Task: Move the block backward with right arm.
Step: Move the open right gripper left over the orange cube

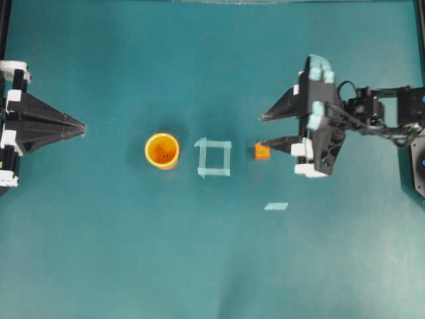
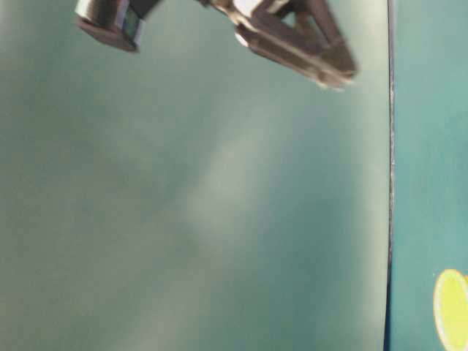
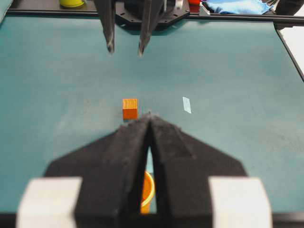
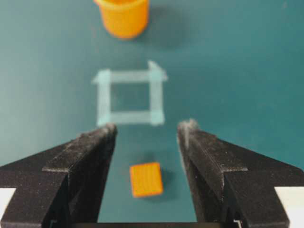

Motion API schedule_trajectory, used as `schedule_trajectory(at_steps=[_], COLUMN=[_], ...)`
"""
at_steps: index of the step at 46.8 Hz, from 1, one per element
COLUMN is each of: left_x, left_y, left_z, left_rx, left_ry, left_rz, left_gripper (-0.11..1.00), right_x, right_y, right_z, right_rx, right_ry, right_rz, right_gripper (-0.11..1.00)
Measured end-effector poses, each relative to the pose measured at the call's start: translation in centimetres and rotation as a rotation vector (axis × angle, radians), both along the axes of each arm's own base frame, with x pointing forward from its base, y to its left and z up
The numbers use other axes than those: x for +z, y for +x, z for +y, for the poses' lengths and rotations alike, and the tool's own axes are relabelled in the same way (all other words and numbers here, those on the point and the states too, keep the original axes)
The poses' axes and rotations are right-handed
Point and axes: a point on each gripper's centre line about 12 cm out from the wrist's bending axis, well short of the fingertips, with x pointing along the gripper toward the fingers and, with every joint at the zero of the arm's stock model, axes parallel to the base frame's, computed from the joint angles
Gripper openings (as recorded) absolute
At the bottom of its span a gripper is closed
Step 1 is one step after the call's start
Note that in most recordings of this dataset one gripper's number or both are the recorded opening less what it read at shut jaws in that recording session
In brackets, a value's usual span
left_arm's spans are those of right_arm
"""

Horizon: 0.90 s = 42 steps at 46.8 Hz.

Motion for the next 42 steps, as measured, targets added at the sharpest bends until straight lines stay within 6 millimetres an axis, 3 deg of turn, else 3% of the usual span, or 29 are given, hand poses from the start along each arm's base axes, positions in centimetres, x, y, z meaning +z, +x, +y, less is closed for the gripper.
schedule_trajectory(at_steps=[28, 42], left_x=[-0.4, -0.5], left_y=[0.0, 0.0], left_z=[0.0, 0.0], left_rx=[0.001, 0.000], left_ry=[-0.001, 0.000], left_rz=[0.034, 0.044], left_gripper=[0.00, 0.00], right_x=[-6.4, -8.2], right_y=[0.6, 1.0], right_z=[0.4, 0.3], right_rx=[0.011, 0.010], right_ry=[0.017, 0.017], right_rz=[0.182, 0.202], right_gripper=[0.61, 0.61])
